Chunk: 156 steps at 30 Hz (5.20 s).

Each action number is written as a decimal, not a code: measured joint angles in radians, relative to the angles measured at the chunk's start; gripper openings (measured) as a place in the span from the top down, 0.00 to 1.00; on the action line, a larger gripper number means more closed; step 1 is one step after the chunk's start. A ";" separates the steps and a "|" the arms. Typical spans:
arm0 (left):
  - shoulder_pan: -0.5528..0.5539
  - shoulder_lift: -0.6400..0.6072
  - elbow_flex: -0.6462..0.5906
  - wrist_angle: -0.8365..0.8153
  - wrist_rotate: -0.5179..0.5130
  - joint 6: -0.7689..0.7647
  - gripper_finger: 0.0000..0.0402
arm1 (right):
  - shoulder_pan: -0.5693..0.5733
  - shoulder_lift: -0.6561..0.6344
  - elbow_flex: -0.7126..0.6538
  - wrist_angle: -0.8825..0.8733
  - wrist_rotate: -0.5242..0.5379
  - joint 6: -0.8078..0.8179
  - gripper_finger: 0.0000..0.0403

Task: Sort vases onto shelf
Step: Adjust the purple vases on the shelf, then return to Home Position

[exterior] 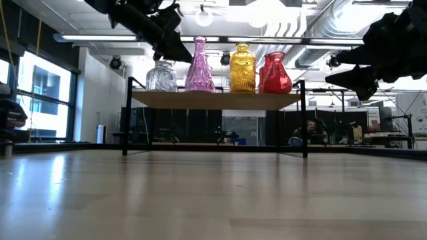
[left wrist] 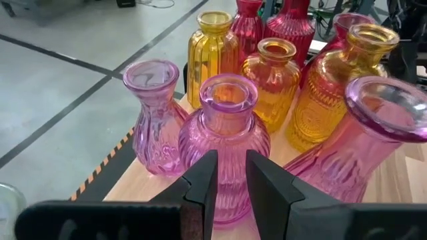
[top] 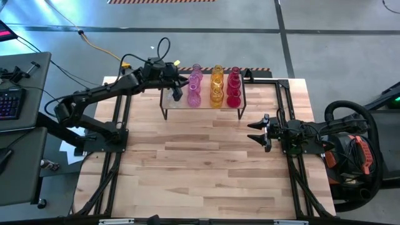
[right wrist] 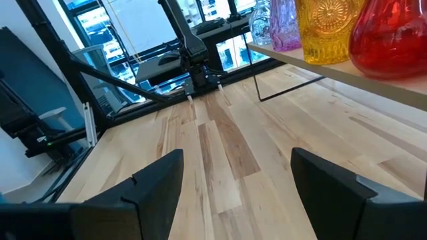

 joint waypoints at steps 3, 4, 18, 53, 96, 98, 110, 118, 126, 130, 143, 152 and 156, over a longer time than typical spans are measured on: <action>0.000 0.009 0.000 -0.004 0.005 -0.019 0.83 | 0.000 0.000 0.000 0.000 0.000 0.000 0.35; 0.000 0.010 0.000 -0.007 0.005 -0.021 0.83 | 0.000 0.000 0.000 0.000 0.000 0.000 0.35; 0.020 -0.055 0.030 -0.047 -0.013 -0.025 0.83 | 0.000 0.000 0.000 0.000 0.003 0.000 0.35; 0.006 0.057 0.074 -0.076 0.022 -0.034 0.83 | 0.000 0.000 0.000 0.000 0.006 0.000 0.35; 0.072 -0.259 0.074 -0.203 -0.034 -0.026 0.83 | 0.000 0.000 0.000 0.000 0.003 0.000 0.35; 0.072 -0.314 0.074 -0.219 -0.034 0.004 0.83 | 0.000 0.000 0.000 0.000 0.003 0.000 0.35; 0.052 -0.733 -0.218 -0.177 -0.047 -0.024 0.83 | 0.000 0.000 0.000 0.000 0.003 0.000 0.35; 0.033 -1.125 -0.533 -0.061 -0.004 -0.046 0.83 | 0.000 0.000 0.000 0.000 0.004 0.000 0.35; 0.024 -1.338 -0.744 -0.045 0.061 -0.083 0.83 | 0.000 0.000 0.000 0.000 0.006 0.000 0.35; 0.023 -1.325 -0.802 -0.020 0.110 -0.156 0.82 | 0.000 0.000 0.000 -0.001 0.011 0.000 0.35; 0.023 -1.339 -0.967 0.101 0.104 -0.184 0.67 | 0.000 0.000 0.000 0.000 0.013 0.000 0.35; 0.023 -1.333 -1.042 0.191 0.107 -0.284 0.64 | 0.000 0.000 0.000 -0.001 0.011 0.000 0.35; 0.023 -1.334 -1.053 0.217 0.054 -0.281 0.60 | 0.000 0.000 0.000 -0.001 0.011 0.000 0.35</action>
